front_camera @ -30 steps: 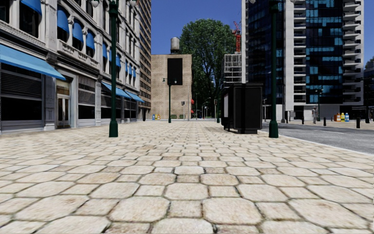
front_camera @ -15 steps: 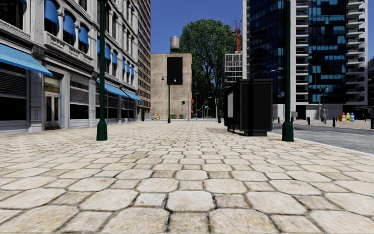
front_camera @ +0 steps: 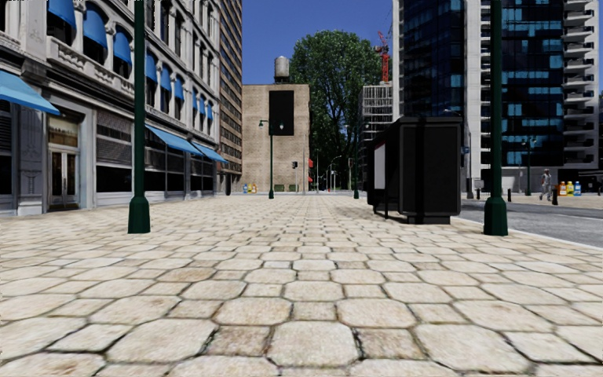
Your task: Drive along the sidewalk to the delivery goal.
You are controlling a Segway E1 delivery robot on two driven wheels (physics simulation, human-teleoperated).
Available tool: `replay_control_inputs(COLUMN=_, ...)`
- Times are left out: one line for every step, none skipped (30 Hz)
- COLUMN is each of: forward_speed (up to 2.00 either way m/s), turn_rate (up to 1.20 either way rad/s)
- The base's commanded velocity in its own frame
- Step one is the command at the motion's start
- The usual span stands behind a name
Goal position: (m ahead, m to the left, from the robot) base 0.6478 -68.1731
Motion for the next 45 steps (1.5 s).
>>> replay_control_inputs(forward_speed=2.00, turn_rate=0.00)
replay_control_inputs(forward_speed=2.00, turn_rate=0.00)
replay_control_inputs(forward_speed=2.00, turn_rate=0.00)
replay_control_inputs(forward_speed=2.00, turn_rate=0.00)
replay_control_inputs(forward_speed=2.00, turn_rate=0.00)
replay_control_inputs(forward_speed=2.00, turn_rate=0.00)
replay_control_inputs(forward_speed=2.00, turn_rate=0.00)
replay_control_inputs(forward_speed=2.00, turn_rate=0.00)
replay_control_inputs(forward_speed=2.00, turn_rate=0.00)
replay_control_inputs(forward_speed=2.00, turn_rate=0.00)
replay_control_inputs(forward_speed=2.00, turn_rate=0.00)
replay_control_inputs(forward_speed=2.00, turn_rate=0.00)
replay_control_inputs(forward_speed=2.00, turn_rate=0.00)
replay_control_inputs(forward_speed=2.00, turn_rate=0.00)
replay_control_inputs(forward_speed=2.00, turn_rate=0.00)
replay_control_inputs(forward_speed=2.00, turn_rate=0.00)
replay_control_inputs(forward_speed=2.00, turn_rate=0.00)
replay_control_inputs(forward_speed=2.00, turn_rate=0.00)
replay_control_inputs(forward_speed=2.00, turn_rate=0.00)
replay_control_inputs(forward_speed=2.00, turn_rate=0.00)
replay_control_inputs(forward_speed=2.00, turn_rate=0.00)
replay_control_inputs(forward_speed=2.00, turn_rate=0.00)
replay_control_inputs(forward_speed=2.00, turn_rate=0.00)
replay_control_inputs(forward_speed=2.00, turn_rate=0.00)
replay_control_inputs(forward_speed=2.00, turn_rate=0.00)
replay_control_inputs(forward_speed=2.00, turn_rate=0.00)
replay_control_inputs(forward_speed=2.00, turn_rate=0.00)
replay_control_inputs(forward_speed=2.00, turn_rate=0.00)
replay_control_inputs(forward_speed=2.00, turn_rate=0.00)
replay_control_inputs(forward_speed=2.00, turn_rate=0.00)
replay_control_inputs(forward_speed=2.00, turn_rate=0.00)
replay_control_inputs(forward_speed=2.00, turn_rate=0.00)
replay_control_inputs(forward_speed=2.00, turn_rate=0.00)
replay_control_inputs(forward_speed=2.00, turn_rate=0.00)
replay_control_inputs(forward_speed=2.00, turn_rate=0.00)
replay_control_inputs(forward_speed=2.00, turn_rate=0.00)
replay_control_inputs(forward_speed=2.00, turn_rate=0.00)
replay_control_inputs(forward_speed=2.00, turn_rate=0.00)
replay_control_inputs(forward_speed=2.00, turn_rate=0.00)
replay_control_inputs(forward_speed=2.00, turn_rate=0.00)
replay_control_inputs(forward_speed=2.00, turn_rate=0.00)
replay_control_inputs(forward_speed=2.00, turn_rate=0.00)
replay_control_inputs(forward_speed=2.00, turn_rate=0.00)
replay_control_inputs(forward_speed=2.00, turn_rate=0.00)
replay_control_inputs(forward_speed=2.00, turn_rate=0.00)
